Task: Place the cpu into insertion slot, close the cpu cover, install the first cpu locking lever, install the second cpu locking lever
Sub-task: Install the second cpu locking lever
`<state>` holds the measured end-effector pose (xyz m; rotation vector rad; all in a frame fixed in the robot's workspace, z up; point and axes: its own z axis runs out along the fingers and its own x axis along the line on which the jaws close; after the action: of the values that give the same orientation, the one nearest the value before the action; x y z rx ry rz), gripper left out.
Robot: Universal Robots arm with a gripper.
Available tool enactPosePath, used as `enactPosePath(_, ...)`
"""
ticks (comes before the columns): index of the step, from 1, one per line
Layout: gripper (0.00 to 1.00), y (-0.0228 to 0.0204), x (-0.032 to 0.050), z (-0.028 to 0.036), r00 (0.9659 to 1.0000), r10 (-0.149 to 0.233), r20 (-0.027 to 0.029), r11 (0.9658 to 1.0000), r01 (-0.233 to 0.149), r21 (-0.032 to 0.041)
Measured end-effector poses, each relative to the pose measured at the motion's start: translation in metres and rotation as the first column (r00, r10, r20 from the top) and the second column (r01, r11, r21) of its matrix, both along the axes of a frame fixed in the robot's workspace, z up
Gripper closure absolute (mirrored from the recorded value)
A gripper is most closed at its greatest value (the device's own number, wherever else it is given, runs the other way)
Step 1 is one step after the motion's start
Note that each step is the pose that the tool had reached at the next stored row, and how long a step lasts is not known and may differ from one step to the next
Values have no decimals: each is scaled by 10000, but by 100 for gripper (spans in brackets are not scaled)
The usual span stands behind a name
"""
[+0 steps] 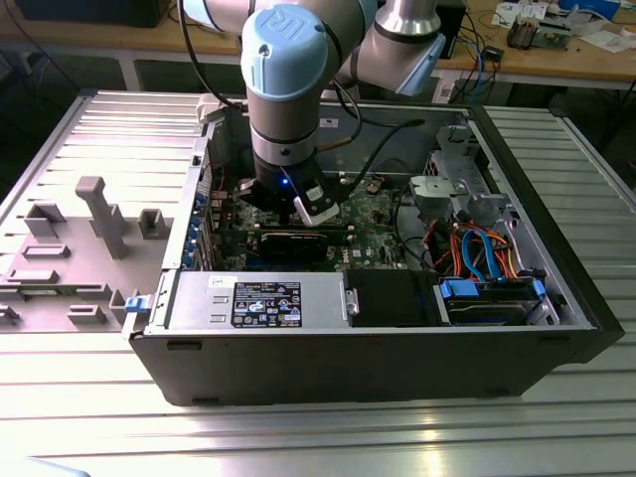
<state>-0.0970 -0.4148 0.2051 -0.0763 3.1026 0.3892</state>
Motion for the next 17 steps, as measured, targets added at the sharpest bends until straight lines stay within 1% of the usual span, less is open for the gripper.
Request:
enactPosePath(2,89,0,-3,0,10000,0,0,10000,0,0)
enactPosePath(5,89,1,-51,-3,10000,-1,1,10000,1,3)
enactPosePath(17,89,2,-50,-39,10000,-1,-2,10000,1,83)
